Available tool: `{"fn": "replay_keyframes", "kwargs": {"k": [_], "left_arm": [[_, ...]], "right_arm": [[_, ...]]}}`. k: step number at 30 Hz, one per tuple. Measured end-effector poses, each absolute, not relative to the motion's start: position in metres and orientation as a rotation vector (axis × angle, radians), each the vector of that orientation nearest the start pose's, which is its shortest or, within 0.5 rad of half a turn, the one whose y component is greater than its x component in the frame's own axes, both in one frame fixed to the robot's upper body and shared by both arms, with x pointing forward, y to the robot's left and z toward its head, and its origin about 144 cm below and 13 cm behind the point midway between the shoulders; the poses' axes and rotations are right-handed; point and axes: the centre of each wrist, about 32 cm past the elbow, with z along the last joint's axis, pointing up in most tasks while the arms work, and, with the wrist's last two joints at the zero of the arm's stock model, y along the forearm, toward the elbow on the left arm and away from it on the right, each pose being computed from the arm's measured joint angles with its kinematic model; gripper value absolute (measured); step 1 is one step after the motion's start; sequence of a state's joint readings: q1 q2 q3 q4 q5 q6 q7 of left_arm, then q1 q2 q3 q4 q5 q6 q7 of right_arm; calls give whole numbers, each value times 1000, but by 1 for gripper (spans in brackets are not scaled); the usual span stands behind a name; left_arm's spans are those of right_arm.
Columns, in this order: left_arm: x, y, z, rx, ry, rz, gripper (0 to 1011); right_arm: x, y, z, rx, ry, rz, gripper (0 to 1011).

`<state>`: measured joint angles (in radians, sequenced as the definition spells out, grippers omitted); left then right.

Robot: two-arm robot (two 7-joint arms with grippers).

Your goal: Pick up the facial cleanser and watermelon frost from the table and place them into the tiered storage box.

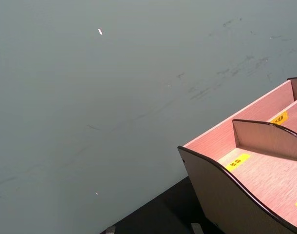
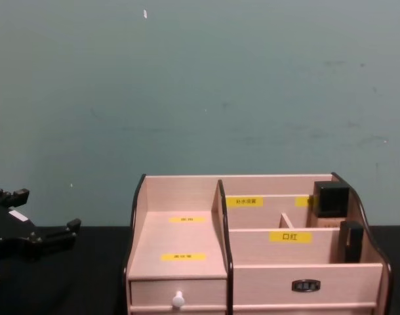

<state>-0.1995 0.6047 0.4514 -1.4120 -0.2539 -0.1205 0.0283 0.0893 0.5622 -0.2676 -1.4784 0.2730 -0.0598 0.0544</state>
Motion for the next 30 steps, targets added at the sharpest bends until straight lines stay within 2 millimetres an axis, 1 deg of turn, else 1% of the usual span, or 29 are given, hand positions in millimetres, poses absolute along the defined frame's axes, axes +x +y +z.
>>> {"fn": "replay_keyframes", "kwargs": {"k": [21, 30], "left_arm": [[489, 310, 1140, 304, -285, 1248, 1001], [489, 310, 1140, 304, -285, 1248, 1001]], "right_arm": [[474, -331, 1148, -275, -187, -1309, 1002], [467, -338, 1154, -257, -156, -1300, 1002]]}}
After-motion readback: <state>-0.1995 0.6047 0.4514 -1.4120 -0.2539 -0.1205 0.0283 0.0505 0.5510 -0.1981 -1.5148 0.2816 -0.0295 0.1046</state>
